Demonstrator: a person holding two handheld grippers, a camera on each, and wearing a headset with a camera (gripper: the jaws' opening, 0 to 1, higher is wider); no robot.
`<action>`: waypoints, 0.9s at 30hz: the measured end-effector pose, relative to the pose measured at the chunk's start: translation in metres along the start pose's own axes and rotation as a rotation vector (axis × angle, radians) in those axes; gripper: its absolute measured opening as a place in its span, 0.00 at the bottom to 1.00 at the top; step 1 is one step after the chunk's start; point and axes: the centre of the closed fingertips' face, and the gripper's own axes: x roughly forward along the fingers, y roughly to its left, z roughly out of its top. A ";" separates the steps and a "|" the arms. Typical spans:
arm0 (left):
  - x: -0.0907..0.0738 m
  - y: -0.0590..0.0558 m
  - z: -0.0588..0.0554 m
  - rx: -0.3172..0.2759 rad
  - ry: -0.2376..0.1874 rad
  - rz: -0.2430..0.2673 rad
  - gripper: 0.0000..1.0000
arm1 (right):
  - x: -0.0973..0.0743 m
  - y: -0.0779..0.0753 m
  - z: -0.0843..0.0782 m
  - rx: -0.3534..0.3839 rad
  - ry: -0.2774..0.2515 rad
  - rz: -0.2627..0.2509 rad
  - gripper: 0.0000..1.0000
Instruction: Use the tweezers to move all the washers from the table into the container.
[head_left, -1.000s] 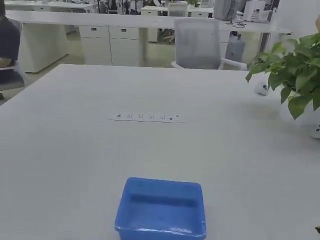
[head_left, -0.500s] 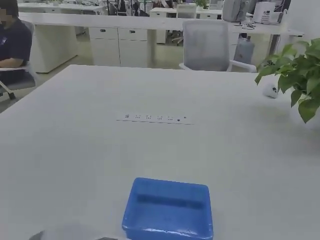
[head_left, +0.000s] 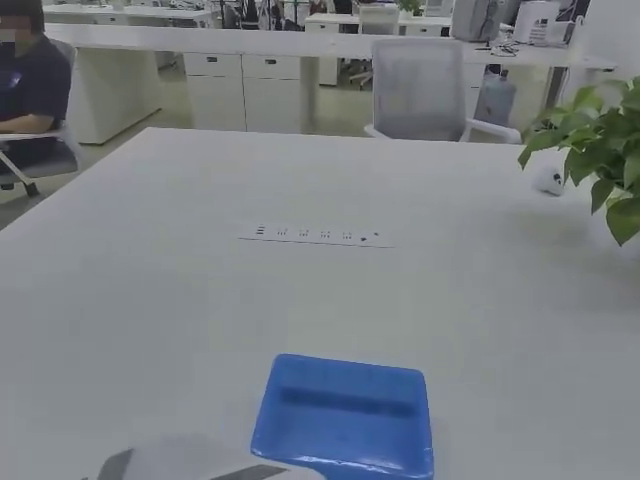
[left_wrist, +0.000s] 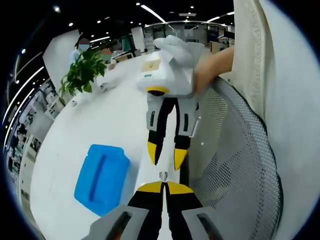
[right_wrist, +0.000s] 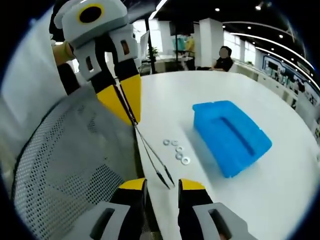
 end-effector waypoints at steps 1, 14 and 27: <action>0.000 -0.001 0.001 0.001 -0.003 -0.003 0.00 | 0.002 0.000 0.000 0.004 -0.004 0.002 0.23; 0.007 -0.014 0.011 0.012 -0.028 -0.036 0.00 | 0.010 0.004 0.003 -0.086 -0.003 0.035 0.11; 0.004 -0.012 0.010 0.043 -0.009 -0.028 0.00 | 0.013 0.006 0.007 -0.144 0.003 0.036 0.08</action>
